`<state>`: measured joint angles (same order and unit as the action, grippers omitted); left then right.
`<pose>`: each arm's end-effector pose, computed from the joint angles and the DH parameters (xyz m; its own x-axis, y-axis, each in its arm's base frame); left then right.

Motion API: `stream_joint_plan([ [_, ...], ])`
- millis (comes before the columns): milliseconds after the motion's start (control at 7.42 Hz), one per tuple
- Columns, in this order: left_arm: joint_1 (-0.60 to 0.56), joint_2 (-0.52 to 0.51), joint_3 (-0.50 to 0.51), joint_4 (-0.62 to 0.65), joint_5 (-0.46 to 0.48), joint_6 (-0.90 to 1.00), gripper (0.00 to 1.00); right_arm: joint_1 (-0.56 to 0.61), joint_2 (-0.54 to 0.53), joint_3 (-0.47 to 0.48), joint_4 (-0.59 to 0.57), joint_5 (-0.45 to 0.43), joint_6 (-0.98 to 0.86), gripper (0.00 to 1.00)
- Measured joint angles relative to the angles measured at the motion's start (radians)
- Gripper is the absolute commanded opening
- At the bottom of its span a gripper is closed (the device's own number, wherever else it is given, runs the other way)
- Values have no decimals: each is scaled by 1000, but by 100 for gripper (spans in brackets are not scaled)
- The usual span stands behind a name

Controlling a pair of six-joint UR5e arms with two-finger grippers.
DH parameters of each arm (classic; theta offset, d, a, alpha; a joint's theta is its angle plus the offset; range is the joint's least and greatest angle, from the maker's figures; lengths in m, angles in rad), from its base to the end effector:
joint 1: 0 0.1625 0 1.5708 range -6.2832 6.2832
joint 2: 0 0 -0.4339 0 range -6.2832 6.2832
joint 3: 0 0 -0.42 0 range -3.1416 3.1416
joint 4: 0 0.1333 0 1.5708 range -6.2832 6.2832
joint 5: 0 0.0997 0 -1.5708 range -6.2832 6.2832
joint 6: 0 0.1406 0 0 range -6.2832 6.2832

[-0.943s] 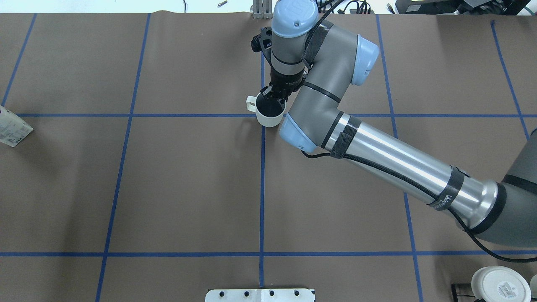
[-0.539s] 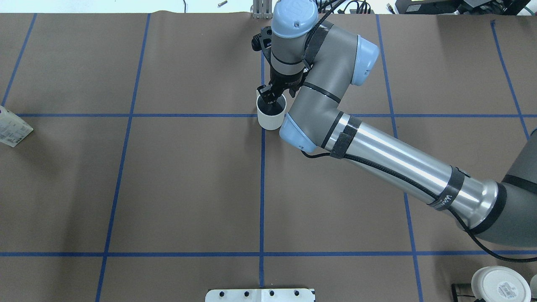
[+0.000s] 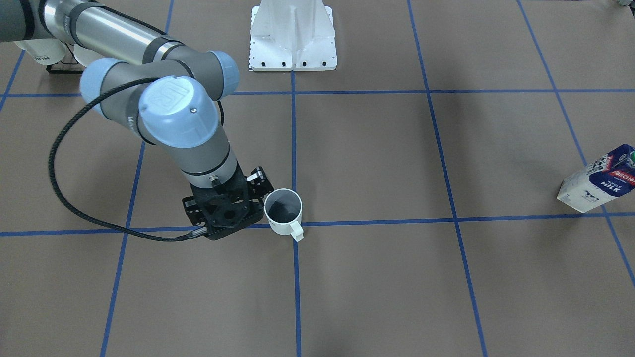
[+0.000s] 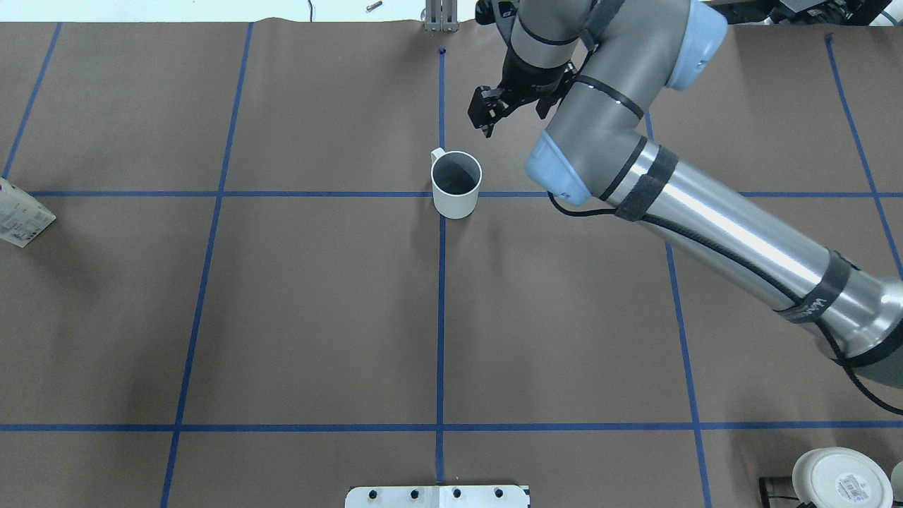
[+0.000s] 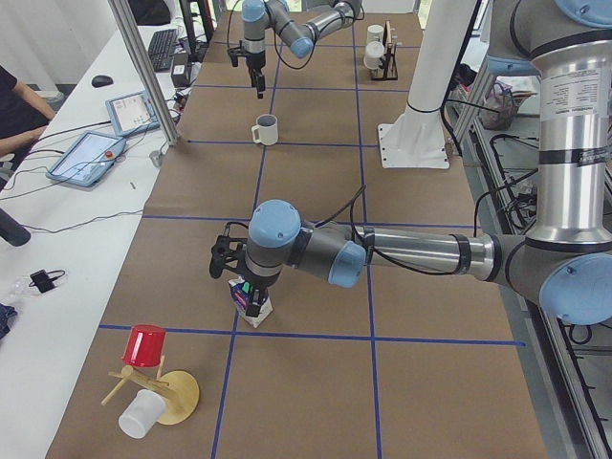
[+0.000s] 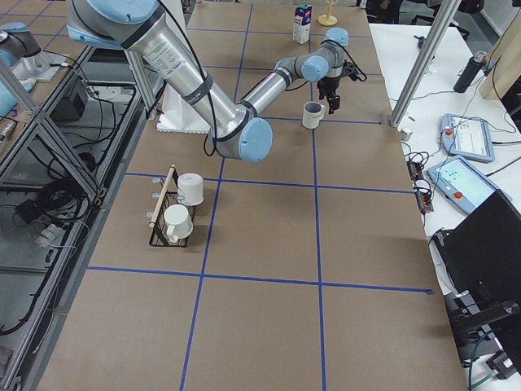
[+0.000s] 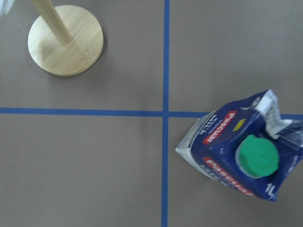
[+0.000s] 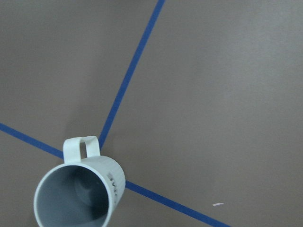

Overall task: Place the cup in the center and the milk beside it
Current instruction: 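Open the right gripper and withdraw it from the mug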

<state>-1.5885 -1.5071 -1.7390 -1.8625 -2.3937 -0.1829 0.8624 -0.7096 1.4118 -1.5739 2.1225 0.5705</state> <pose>-0.0394 -0.5184 0.6014 0.6706 0.0986 -0.7352 0.1406 0.9563 0.2565 -0.4773 -0.6487 0.2014 0.6286 -0.3680 0.6852 0.1884 0.9268 0.3249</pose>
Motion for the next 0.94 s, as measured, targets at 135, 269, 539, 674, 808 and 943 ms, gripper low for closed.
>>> stream_joint_plan([
  [135,2,-24,-2,0,4,44,95,44,-51,53,-10,36,0,100],
  [269,6,-51,8,0,8,108,93,90,-103,108,-31,70,0,100],
  [539,45,-110,52,-6,22,187,92,184,-198,233,-146,96,1,100],
  [674,80,-123,63,-9,52,221,94,224,-222,275,-212,100,1,100],
  [808,112,-127,70,-11,87,262,97,248,-241,308,-259,101,0,100],
  [943,134,-125,79,-14,104,286,98,258,-258,331,-279,102,-1,100],
])
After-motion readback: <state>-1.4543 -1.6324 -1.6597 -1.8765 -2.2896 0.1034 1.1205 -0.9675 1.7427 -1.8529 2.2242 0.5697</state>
